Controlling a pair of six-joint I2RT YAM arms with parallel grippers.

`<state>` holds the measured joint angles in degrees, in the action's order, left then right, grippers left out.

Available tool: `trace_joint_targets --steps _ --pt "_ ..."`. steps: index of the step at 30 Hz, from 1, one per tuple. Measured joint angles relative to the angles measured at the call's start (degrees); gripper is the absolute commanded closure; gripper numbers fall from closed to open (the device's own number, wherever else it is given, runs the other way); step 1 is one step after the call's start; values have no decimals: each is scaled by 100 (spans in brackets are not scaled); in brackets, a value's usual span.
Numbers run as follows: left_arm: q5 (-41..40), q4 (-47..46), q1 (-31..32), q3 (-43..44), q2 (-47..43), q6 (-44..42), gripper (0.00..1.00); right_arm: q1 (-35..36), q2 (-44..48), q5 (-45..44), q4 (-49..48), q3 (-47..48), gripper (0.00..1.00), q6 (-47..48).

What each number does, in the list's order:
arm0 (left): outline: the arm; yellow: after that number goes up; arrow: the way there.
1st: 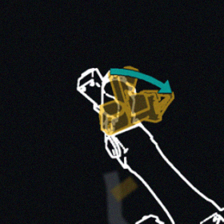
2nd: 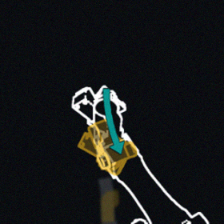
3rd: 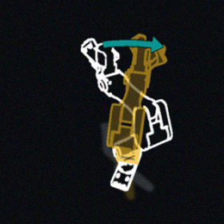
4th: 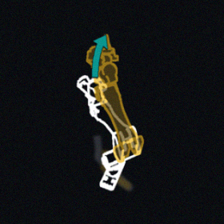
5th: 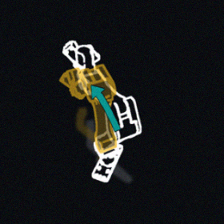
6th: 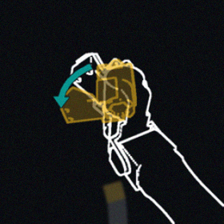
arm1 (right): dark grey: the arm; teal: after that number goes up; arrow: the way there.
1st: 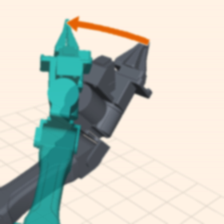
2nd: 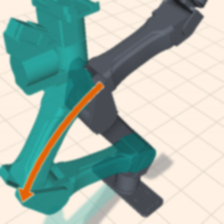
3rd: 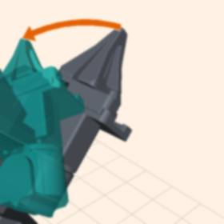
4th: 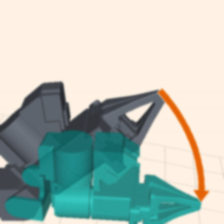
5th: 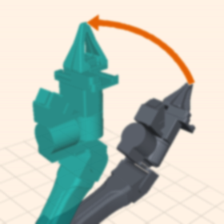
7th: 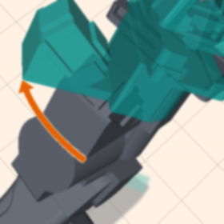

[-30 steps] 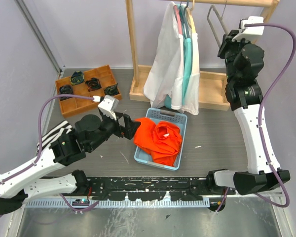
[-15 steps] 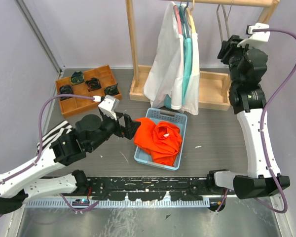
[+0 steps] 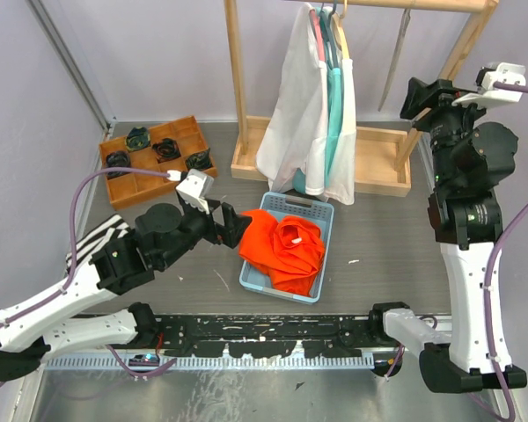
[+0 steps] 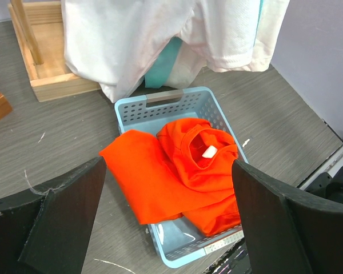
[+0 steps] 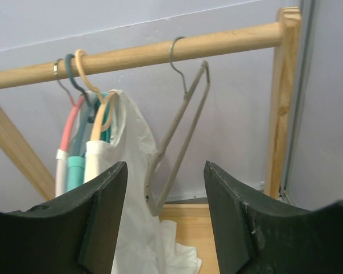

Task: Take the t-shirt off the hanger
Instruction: Place the hanger on the clothesline, then pick up the hanger from the clothesline.

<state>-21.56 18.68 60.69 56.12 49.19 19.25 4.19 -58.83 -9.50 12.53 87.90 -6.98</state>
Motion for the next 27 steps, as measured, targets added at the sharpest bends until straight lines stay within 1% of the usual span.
trace_joint_targets --steps 6,13,19,27 --pt "4 -48 0 33 85 -61 2 -11 -48 857 0 168 38 -225" --pt "118 -92 0 120 186 -57 2 -13 -636 1596 26 415 38 -516" --pt "155 -92 0 120 240 -55 2 33 -1296 1832 323 957 39 -647" --pt "225 -90 0 212 332 -55 2 208 -2267 1838 789 2277 40 -671"
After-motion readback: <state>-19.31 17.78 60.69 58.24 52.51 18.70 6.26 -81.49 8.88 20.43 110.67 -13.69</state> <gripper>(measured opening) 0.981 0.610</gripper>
